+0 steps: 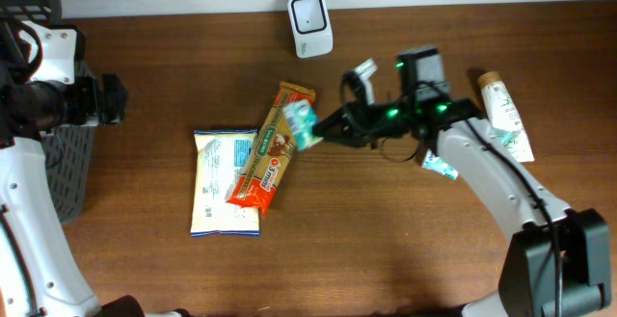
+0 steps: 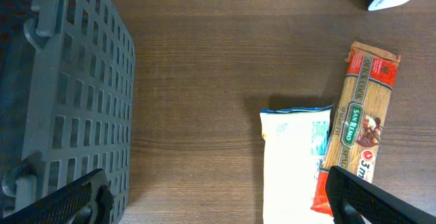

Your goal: Scan the item barcode

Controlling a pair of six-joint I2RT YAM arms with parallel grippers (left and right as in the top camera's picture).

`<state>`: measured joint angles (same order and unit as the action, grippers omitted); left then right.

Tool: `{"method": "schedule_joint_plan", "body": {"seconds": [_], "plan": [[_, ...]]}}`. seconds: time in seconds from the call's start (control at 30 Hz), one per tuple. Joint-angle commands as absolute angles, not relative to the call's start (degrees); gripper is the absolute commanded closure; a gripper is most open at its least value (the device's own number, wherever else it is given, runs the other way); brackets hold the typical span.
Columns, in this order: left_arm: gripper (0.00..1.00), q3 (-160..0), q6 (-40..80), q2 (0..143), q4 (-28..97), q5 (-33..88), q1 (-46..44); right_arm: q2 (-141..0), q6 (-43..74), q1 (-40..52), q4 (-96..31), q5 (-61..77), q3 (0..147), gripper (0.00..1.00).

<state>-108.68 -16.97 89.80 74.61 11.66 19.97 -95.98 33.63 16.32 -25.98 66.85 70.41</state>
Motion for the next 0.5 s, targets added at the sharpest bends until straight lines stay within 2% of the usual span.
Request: {"method": "schedule_joint_plan", "body": {"seconds": [0.0, 0.1, 0.2, 0.27, 0.37, 0.47], "plan": [[0.01, -108.9, -17.67, 89.97, 74.7, 12.25, 20.16, -94.48, 27.4, 22.17, -32.03, 47.79, 71.4, 0.96], [0.01, -108.9, -17.67, 89.97, 74.7, 12.25, 20.16, -94.91, 23.73, 28.21, -44.8, 23.44, 77.25, 0.96], [0.01, -108.9, -17.67, 89.97, 74.7, 12.25, 20.16, -99.68, 19.18, 31.55, -59.29, 1.78, 95.61, 0.96], [0.01, -108.9, -17.67, 89.97, 74.7, 12.25, 20.14, -106.04, 16.29, 31.46, -64.14, -8.62, 110.19, 0.96], [0.01, -108.9, -17.67, 89.97, 74.7, 12.25, 20.16, -115.31, 10.83, 31.44, -58.96, -24.47, 122.32, 0.96], [0.01, -108.9, -17.67, 89.97, 74.7, 12.25, 20.16, -121.64, 1.26, 31.44, -43.09, -34.11, 122.89, 0.96]]}}
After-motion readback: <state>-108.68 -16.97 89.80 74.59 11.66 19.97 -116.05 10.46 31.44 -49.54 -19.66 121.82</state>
